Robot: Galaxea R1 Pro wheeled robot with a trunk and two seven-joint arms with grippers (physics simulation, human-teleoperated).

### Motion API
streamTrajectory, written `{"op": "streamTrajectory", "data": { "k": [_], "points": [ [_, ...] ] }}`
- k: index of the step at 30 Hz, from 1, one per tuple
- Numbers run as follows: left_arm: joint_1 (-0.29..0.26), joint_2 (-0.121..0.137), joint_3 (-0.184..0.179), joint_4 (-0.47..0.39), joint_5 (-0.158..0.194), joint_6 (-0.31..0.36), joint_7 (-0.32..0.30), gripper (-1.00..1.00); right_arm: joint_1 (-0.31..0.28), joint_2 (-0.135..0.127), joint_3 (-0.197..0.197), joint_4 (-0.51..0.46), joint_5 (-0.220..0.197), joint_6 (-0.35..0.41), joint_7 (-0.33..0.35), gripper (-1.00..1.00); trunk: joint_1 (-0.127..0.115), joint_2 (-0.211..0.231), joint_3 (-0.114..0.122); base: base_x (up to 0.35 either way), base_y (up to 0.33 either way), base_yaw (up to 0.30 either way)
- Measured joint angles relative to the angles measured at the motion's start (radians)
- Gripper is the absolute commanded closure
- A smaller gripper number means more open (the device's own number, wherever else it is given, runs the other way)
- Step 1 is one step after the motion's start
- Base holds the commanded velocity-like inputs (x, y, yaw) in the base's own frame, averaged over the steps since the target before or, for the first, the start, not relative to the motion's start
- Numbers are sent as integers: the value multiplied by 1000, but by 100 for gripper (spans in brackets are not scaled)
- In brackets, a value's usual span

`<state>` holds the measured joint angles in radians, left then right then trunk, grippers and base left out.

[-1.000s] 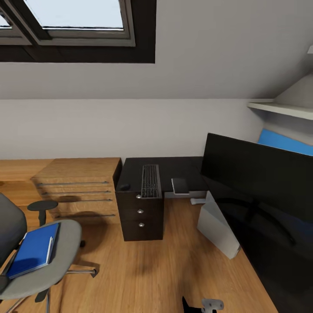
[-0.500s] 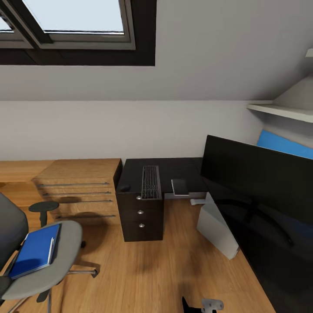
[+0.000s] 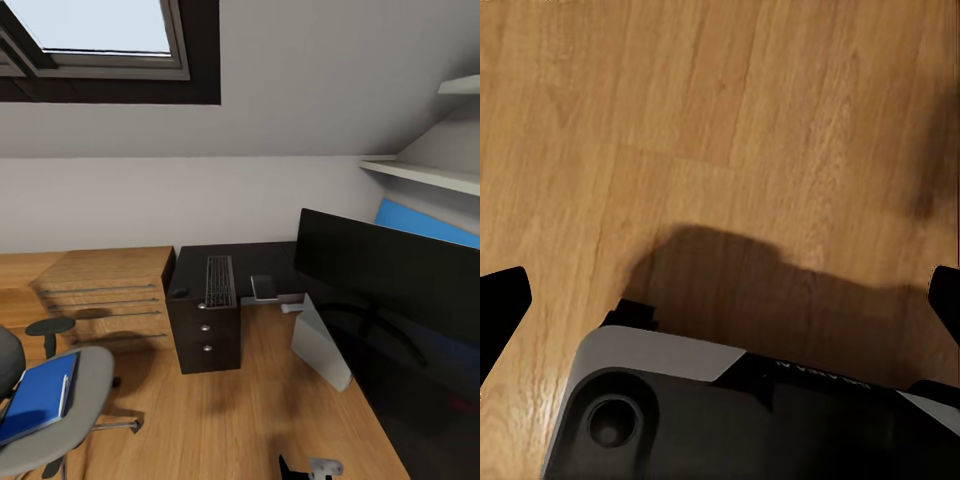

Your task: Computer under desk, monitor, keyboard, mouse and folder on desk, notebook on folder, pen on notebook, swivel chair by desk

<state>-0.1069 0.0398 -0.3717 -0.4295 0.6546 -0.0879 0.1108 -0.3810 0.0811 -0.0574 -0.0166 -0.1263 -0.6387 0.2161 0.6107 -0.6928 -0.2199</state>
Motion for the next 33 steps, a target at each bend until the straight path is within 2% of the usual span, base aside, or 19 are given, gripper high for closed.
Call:
{"op": "streamTrajectory", "data": {
  "k": [6, 17, 20, 22, 23, 24, 25, 26, 28, 29, 30, 32, 33],
  "points": [
    [0, -2, -1, 0, -1, 1, 0, -100, 0, 0, 0, 0, 1, -1, 0, -100, -23, 42, 19, 0, 0, -170],
    [0, -5, -4, 1, -1, 1, 3, -100, 0, 0, 2, -11, -3, 2, 1, -100, -65, 119, 53, 0, 0, -28],
    [0, -15, -4, 4, -2, 0, 4, -100, -2, 0, 3, -96, -7, 49, -2, -100, -77, 140, 63, 0, 0, 0],
    [0, -17, -5, 4, -2, 0, 4, -100, -3, -1, 3, -158, -8, 109, -3, -100, -84, 154, 69, 0, 0, 0],
    [0, -18, -5, 5, -2, 0, 4, -100, -2, -1, 3, -283, -5, 323, -4, -100, -88, 161, 72, 0, 0, 0],
    [0, -19, -5, 5, -3, 0, 4, -100, -4, -3, 1, -453, -6, 475, -4, -100, -92, 168, 76, 0, 0, 0],
    [0, -19, -5, 5, -3, 0, 4, -100, -3, -3, 0, -514, -6, 556, -5, -100, -96, 175, 79, 0, 0, 0],
    [0, -19, -5, 5, -3, 0, 4, -100, -4, -4, -2, -628, -6, 704, -7, -100, -100, 182, 82, 0, 0, 0],
    [0, -19, -5, 5, -4, 0, 4, -100, -4, -4, -5, -756, -9, 860, -16, -100, -108, 196, 88, 0, 0, 0],
    [0, -19, -5, 5, -4, 0, 4, -100, -4, -4, -8, -860, -12, 997, -33, -100, -111, 203, 92, 0, 0, 0],
    [0, -19, -6, 5, -5, -1, 4, -100, -4, -3, -9, -918, -13, 1064, -45, -100, -115, 210, 95, 0, 0, 0],
    [0, -21, -9, 5, -12, -18, 3, -100, -4, -1, -13, -1116, -21, 1290, -106, -100, -123, 224, 101, 0, 0, 0],
    [0, -21, -9, 5, -16, -27, 3, -100, -3, -1, -15, -1162, -23, 1334, -118, -100, -127, 232, 104, 0, 0, 0]
  ]
}}
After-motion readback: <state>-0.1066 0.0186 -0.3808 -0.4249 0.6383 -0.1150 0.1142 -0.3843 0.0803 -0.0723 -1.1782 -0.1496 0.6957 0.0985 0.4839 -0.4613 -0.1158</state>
